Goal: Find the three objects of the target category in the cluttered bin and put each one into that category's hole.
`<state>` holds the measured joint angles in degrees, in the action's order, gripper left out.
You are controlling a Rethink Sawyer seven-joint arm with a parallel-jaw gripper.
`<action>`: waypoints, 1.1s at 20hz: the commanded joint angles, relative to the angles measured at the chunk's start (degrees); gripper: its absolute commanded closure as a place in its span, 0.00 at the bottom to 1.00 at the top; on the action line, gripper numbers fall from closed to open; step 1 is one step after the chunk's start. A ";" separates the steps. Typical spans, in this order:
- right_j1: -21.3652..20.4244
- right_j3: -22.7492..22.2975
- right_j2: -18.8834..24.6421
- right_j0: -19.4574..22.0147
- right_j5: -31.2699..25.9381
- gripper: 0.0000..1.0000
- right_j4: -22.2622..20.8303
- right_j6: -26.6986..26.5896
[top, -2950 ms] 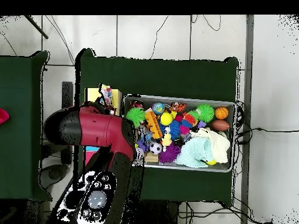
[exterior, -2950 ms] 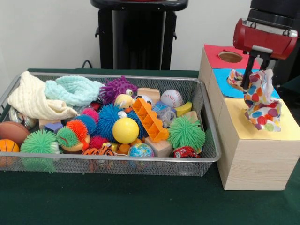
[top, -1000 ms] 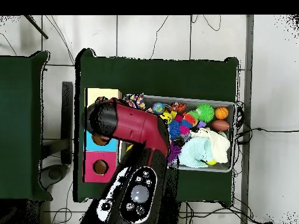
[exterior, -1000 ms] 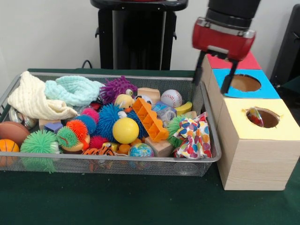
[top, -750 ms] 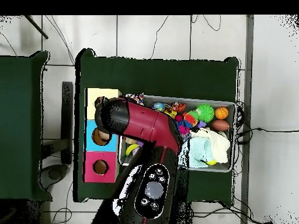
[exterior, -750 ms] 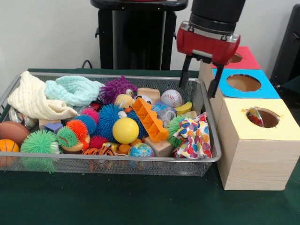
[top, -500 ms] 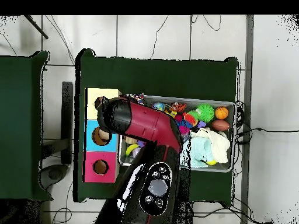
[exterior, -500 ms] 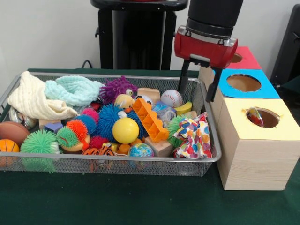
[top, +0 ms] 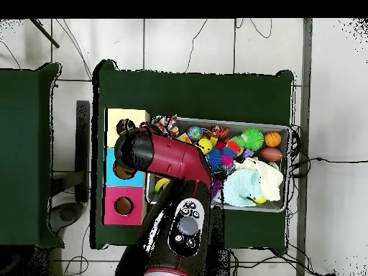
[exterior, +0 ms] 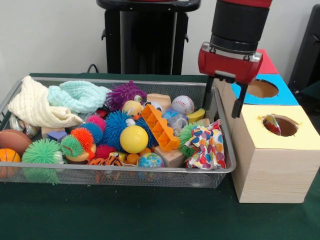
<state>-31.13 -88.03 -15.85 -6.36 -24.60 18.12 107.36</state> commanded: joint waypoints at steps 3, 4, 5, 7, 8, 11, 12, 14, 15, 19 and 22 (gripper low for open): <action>4.78 -6.13 8.16 2.37 5.54 0.00 -2.07 6.58; 5.03 -5.90 7.99 2.23 5.75 0.00 -2.07 6.77; 5.19 -5.66 7.65 1.98 5.92 0.00 -2.11 6.99; 5.66 -5.01 7.30 1.86 5.85 0.00 -2.28 6.90; 6.03 -4.57 6.98 1.75 5.74 0.00 -2.43 6.81; 7.20 -3.38 5.89 1.38 5.14 0.00 -2.83 6.58; 7.45 -3.21 5.86 1.48 5.30 0.00 -2.93 6.44; 8.29 -2.47 5.34 1.36 5.49 0.00 -3.15 6.30; 8.64 -2.10 4.99 1.21 5.55 0.00 -3.28 6.29; 10.47 0.12 3.89 0.99 5.45 0.00 -3.74 5.72; 11.21 0.38 3.73 0.95 6.23 0.00 -3.65 5.93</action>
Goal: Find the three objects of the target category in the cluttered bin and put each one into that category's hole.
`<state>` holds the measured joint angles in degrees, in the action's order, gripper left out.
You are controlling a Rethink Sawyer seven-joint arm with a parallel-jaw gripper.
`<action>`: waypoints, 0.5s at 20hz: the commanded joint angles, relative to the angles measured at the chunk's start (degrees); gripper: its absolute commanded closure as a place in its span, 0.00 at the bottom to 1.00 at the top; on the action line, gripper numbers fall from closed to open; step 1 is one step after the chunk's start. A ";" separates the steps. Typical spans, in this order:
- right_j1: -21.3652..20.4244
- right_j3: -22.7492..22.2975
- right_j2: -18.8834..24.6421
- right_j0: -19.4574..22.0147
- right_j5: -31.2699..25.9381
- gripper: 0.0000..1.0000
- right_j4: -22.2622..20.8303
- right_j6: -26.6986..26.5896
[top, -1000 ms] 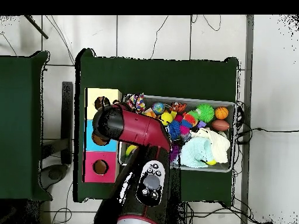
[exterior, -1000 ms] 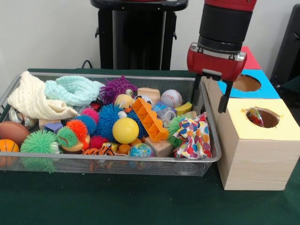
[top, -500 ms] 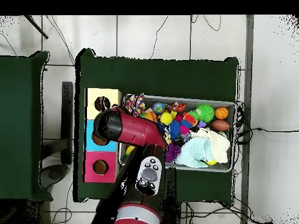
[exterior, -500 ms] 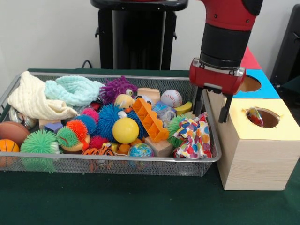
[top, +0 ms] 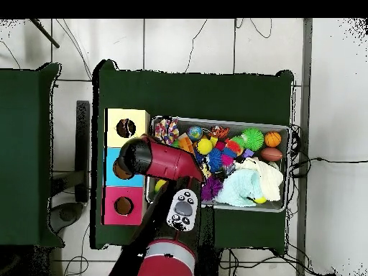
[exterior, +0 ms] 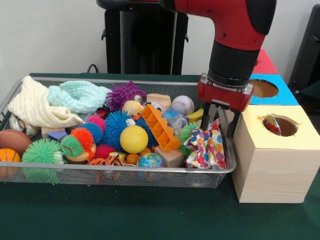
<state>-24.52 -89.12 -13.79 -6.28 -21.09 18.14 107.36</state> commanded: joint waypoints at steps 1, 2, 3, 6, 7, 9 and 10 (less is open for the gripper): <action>4.68 1.43 1.76 0.86 2.71 0.00 -3.59 5.99; 4.72 1.31 1.80 0.85 2.89 0.00 -3.57 6.09; 4.88 1.38 1.77 0.70 2.86 0.00 -3.47 6.27; 5.14 1.18 1.96 0.57 3.45 0.00 -3.30 6.63; 5.32 1.33 1.97 0.53 3.53 0.00 -3.27 6.70; 5.43 1.41 2.27 0.77 3.67 0.00 -3.19 6.62; 5.37 1.28 2.51 0.95 3.86 0.00 -3.13 6.61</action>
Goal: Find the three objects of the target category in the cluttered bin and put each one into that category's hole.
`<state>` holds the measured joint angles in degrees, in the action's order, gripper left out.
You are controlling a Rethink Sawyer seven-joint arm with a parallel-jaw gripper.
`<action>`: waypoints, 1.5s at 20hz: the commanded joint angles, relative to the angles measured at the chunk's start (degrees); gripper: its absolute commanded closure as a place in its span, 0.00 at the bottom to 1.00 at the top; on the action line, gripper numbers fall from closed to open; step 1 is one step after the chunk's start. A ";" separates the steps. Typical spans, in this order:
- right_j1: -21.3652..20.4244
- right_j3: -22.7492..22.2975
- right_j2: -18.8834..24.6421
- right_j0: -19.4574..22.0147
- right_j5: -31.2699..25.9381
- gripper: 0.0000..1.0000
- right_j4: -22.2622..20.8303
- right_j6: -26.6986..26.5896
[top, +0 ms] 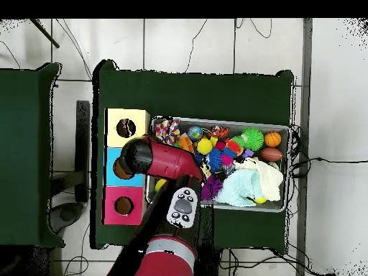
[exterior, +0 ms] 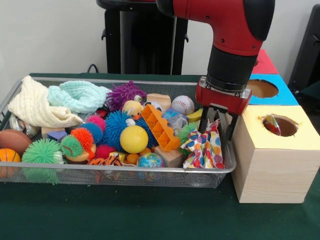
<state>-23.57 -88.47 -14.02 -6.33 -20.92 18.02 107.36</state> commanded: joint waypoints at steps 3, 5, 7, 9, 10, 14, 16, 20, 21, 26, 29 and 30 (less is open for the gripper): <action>4.34 0.35 3.48 1.44 3.76 0.00 -2.93 6.38; 4.18 0.08 4.00 1.79 4.35 0.00 -3.30 5.81; 4.16 -0.06 3.43 1.30 5.04 1.00 -3.32 6.26; 4.10 -0.23 3.48 1.30 5.18 1.00 -3.20 6.44; 4.07 -0.32 3.50 1.30 5.24 1.00 -3.14 6.53; 4.16 -0.25 3.34 0.98 4.64 1.00 -2.45 7.21; 4.23 -0.44 3.53 1.01 4.84 1.00 -1.99 7.77; 4.17 -0.74 3.64 0.98 5.39 1.00 -1.78 8.18; 4.05 -0.81 3.63 0.98 5.26 1.00 -1.81 8.14; 1.81 -1.47 3.45 1.02 3.48 1.00 -2.13 7.37; -0.79 -1.55 3.04 1.03 0.63 1.00 -2.36 6.42; -1.43 -1.16 2.61 0.90 -0.83 1.00 -2.47 6.07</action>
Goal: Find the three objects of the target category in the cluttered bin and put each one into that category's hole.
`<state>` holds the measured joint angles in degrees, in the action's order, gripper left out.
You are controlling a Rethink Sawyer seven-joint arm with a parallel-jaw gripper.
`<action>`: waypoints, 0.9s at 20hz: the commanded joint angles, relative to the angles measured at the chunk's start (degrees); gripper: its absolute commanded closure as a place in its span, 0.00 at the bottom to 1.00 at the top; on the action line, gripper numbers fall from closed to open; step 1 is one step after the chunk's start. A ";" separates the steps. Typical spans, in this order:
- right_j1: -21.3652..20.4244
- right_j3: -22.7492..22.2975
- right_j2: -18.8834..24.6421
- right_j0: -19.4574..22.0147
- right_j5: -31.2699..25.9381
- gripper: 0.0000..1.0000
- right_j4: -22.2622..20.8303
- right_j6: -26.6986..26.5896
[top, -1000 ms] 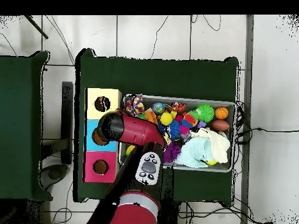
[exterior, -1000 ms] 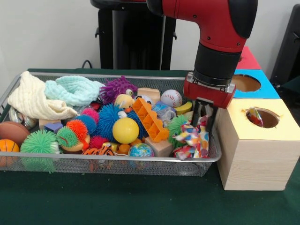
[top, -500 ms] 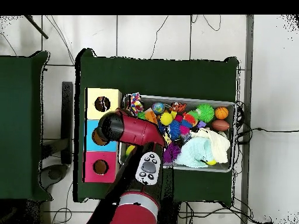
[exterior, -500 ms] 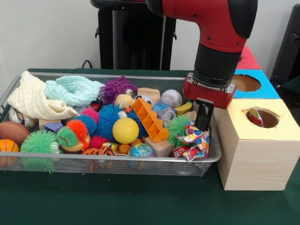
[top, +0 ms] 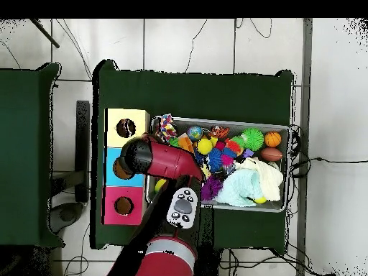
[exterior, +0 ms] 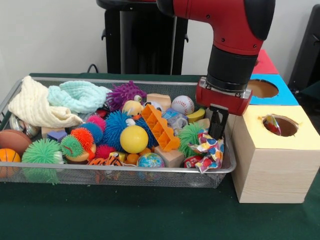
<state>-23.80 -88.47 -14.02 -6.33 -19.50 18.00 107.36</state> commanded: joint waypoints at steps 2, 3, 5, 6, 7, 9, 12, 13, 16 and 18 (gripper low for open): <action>-1.21 -0.77 3.09 1.63 -3.62 1.00 -2.77 4.92; -1.14 -0.88 3.32 1.92 -2.97 1.00 -3.01 4.58; -1.02 -1.19 4.09 2.57 -2.14 0.00 -3.29 3.97; -1.03 -1.39 4.58 2.93 -1.84 0.00 -3.33 3.69; -1.05 -1.59 5.07 3.29 -1.55 0.00 -3.38 3.41; -0.77 -1.52 5.25 3.39 -1.07 0.00 -3.36 3.56; -0.28 -1.78 5.49 3.24 -0.32 0.00 -2.62 4.91; -0.18 -1.92 5.25 2.94 -0.06 0.00 -2.42 5.50; 0.09 -2.27 5.03 2.47 1.08 0.00 -2.29 6.37; 0.31 -2.22 4.90 2.23 1.22 0.00 -2.16 6.73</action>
<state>-25.09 -88.48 -13.78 -5.24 -19.50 18.00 107.36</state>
